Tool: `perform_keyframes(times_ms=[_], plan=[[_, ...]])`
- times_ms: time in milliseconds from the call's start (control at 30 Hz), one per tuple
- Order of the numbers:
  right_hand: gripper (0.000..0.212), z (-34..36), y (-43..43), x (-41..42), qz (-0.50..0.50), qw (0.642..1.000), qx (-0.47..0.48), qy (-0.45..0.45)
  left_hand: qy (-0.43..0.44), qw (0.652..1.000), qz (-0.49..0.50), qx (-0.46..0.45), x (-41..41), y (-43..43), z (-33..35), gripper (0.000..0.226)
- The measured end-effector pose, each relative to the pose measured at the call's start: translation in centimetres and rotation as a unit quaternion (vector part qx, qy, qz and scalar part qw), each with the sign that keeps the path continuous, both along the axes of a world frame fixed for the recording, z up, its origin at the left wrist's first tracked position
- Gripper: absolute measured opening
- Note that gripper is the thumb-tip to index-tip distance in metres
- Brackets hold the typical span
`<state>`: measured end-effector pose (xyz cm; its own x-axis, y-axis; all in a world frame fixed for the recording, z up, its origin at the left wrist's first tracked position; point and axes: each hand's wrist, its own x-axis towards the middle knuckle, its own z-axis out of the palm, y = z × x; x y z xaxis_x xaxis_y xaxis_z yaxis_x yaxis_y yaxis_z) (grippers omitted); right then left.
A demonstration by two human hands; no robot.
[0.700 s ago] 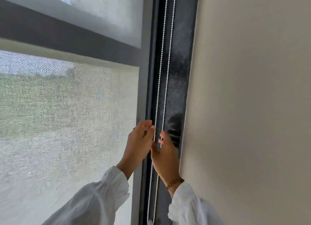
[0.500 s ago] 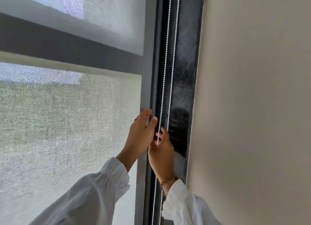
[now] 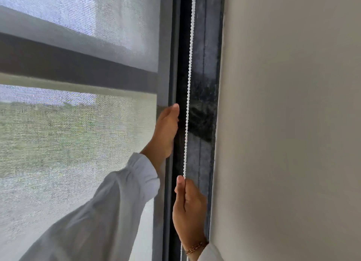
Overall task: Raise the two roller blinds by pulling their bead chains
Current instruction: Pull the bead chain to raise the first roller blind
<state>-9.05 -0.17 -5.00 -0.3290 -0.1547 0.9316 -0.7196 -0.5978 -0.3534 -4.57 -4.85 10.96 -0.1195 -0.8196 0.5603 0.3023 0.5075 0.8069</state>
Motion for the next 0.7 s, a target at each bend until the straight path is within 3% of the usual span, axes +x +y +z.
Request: perform_keyframes(times_ms=[100, 200, 300, 367, 433, 467, 500, 600, 700], plan=[[0.036, -0.3, 0.6, -1.1, -0.025, 1.0, -0.004, 0.017, -0.027, 0.999, 0.033, 0.014, -0.7, 0.6, -0.4, 0.037], [0.033, -0.3, 1.2, -1.4, -0.038, 0.998, -0.017, 0.041, 0.035, 0.992, 0.091, -0.075, -1.0, 2.3, 0.5, 0.032], [0.031, -0.3, 2.1, -1.0, -0.035, 0.998, -0.028, 0.051, 0.003, 0.99, 0.092, -0.109, -1.3, 2.9, 2.0, 0.033], [0.035, -0.3, 2.8, -0.5, -0.033, 0.999, -0.021, 0.038, -0.042, 0.997, 0.032, -0.055, -1.4, 3.3, 2.3, 0.032], [0.04, -0.2, 3.5, -0.1, -0.028, 0.999, -0.013, 0.018, -0.07, 0.996, -0.061, 0.007, -1.3, 3.7, 1.6, 0.015], [0.042, -0.1, 3.8, 0.1, -0.017, 1.0, -0.013, 0.007, -0.062, 0.993, -0.101, 0.025, -1.2, 4.1, 1.1, 0.005], [0.044, -0.1, 4.1, 0.2, -0.008, 1.0, -0.015, -0.004, -0.048, 0.992, -0.114, 0.032, -1.0, 4.4, 0.6, 0.011], [0.05, 0.2, 4.9, 0.9, -0.002, 0.999, -0.027, -0.037, -0.004, 1.0, -0.028, -0.01, -0.1, 5.3, -0.4, 0.032], [0.053, 0.6, 6.1, 2.3, 0.005, 0.997, -0.022, -0.072, 0.036, 0.991, 0.082, -0.103, 1.6, 7.1, -1.3, 0.038]])
